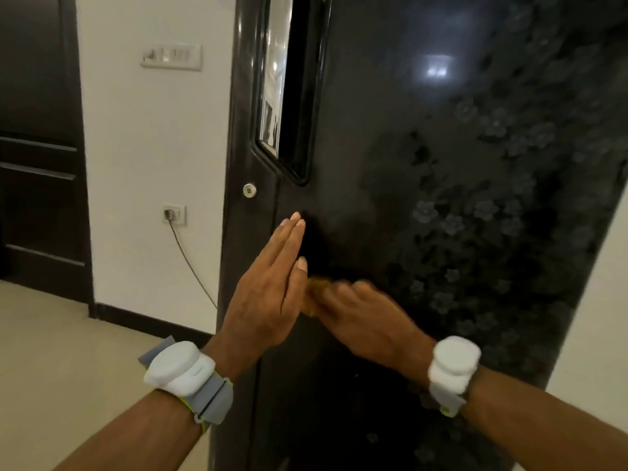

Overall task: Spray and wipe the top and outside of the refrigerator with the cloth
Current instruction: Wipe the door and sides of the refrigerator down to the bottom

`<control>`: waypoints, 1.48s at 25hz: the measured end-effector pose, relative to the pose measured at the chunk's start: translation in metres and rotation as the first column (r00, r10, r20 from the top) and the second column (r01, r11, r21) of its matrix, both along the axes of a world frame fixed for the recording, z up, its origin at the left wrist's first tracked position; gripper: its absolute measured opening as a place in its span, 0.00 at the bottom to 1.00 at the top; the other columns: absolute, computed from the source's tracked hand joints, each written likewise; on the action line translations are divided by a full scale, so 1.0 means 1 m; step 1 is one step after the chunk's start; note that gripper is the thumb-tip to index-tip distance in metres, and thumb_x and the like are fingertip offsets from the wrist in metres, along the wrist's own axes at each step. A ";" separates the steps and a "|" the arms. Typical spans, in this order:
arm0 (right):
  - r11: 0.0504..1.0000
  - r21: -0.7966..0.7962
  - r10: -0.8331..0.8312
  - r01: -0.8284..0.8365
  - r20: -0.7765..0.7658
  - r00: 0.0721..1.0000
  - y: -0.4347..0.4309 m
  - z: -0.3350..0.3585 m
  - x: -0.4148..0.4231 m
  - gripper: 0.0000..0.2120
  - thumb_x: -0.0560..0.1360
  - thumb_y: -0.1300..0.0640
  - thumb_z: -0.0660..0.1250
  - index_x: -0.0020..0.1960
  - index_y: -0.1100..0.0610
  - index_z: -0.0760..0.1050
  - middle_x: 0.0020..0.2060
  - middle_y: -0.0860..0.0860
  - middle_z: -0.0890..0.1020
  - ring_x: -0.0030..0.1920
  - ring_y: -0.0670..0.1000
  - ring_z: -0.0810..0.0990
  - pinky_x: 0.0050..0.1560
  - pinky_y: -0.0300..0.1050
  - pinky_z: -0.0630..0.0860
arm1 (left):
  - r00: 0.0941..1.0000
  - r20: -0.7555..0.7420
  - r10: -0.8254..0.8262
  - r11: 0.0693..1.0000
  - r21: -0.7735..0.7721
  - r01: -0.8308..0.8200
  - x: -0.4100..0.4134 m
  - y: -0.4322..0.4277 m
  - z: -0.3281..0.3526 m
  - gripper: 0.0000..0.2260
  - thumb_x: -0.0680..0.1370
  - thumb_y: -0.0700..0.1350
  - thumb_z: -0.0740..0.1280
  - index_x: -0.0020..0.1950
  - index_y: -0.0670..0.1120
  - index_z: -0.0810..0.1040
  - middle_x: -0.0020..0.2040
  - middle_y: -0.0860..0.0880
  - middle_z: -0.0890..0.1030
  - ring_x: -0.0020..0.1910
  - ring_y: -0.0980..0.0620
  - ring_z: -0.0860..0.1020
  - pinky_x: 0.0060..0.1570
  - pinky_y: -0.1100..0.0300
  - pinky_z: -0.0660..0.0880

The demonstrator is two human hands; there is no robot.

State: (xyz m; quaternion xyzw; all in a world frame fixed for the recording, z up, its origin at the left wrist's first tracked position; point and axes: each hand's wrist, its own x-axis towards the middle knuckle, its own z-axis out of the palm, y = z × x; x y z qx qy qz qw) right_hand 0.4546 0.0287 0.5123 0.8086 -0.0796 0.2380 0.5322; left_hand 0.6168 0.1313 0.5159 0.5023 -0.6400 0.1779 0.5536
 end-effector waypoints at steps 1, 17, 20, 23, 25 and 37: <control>0.999 0.044 -0.027 0.019 0.190 0.981 -0.005 0.022 -0.009 0.24 0.77 0.57 0.57 0.73 0.56 0.67 0.62 0.56 0.70 0.50 0.57 0.72 0.45 0.51 0.64 | 1.000 0.028 0.000 1.000 0.011 -0.001 -0.006 -0.002 -0.001 0.25 0.83 0.51 0.51 0.79 0.45 0.57 0.80 0.51 0.59 0.79 0.57 0.55 0.76 0.50 0.61; 0.989 0.093 -0.131 0.119 0.135 0.982 0.001 0.011 -0.086 0.25 0.78 0.58 0.54 0.75 0.56 0.66 0.63 0.55 0.71 0.46 0.57 0.71 0.43 0.52 0.65 | 0.957 0.273 0.098 0.994 0.015 -0.106 -0.070 -0.029 0.030 0.27 0.82 0.49 0.50 0.81 0.45 0.49 0.82 0.51 0.49 0.80 0.54 0.45 0.79 0.51 0.48; 0.967 0.185 -0.244 0.176 0.466 0.850 -0.006 0.028 -0.116 0.27 0.76 0.60 0.56 0.75 0.55 0.67 0.59 0.57 0.70 0.43 0.59 0.71 0.41 0.53 0.64 | 0.930 0.335 0.152 0.984 0.038 -0.174 -0.066 -0.027 0.025 0.27 0.82 0.49 0.49 0.81 0.45 0.49 0.82 0.50 0.48 0.80 0.54 0.44 0.79 0.50 0.48; 0.964 0.261 -0.227 0.047 0.719 0.657 -0.002 0.089 -0.080 0.25 0.78 0.62 0.56 0.75 0.57 0.65 0.57 0.59 0.72 0.46 0.60 0.72 0.42 0.54 0.70 | 0.901 0.378 0.213 0.967 0.053 -0.250 -0.067 -0.030 0.024 0.28 0.82 0.50 0.50 0.81 0.45 0.49 0.82 0.50 0.46 0.80 0.54 0.42 0.79 0.49 0.48; 0.981 0.193 -0.131 0.036 0.508 0.851 -0.004 0.054 -0.071 0.27 0.78 0.62 0.54 0.77 0.59 0.61 0.62 0.58 0.70 0.48 0.60 0.73 0.44 0.54 0.70 | 0.892 0.391 0.226 0.962 0.051 -0.267 -0.067 -0.031 0.024 0.28 0.82 0.50 0.50 0.81 0.45 0.49 0.82 0.50 0.46 0.80 0.53 0.42 0.79 0.48 0.50; 0.926 0.372 -0.154 -0.059 0.516 0.843 0.005 -0.011 -0.116 0.24 0.81 0.61 0.55 0.77 0.54 0.62 0.70 0.56 0.72 0.53 0.58 0.78 0.54 0.53 0.79 | 0.854 0.476 0.212 0.963 0.047 -0.265 -0.093 -0.035 0.029 0.29 0.82 0.49 0.51 0.81 0.42 0.49 0.82 0.46 0.47 0.80 0.51 0.44 0.78 0.47 0.52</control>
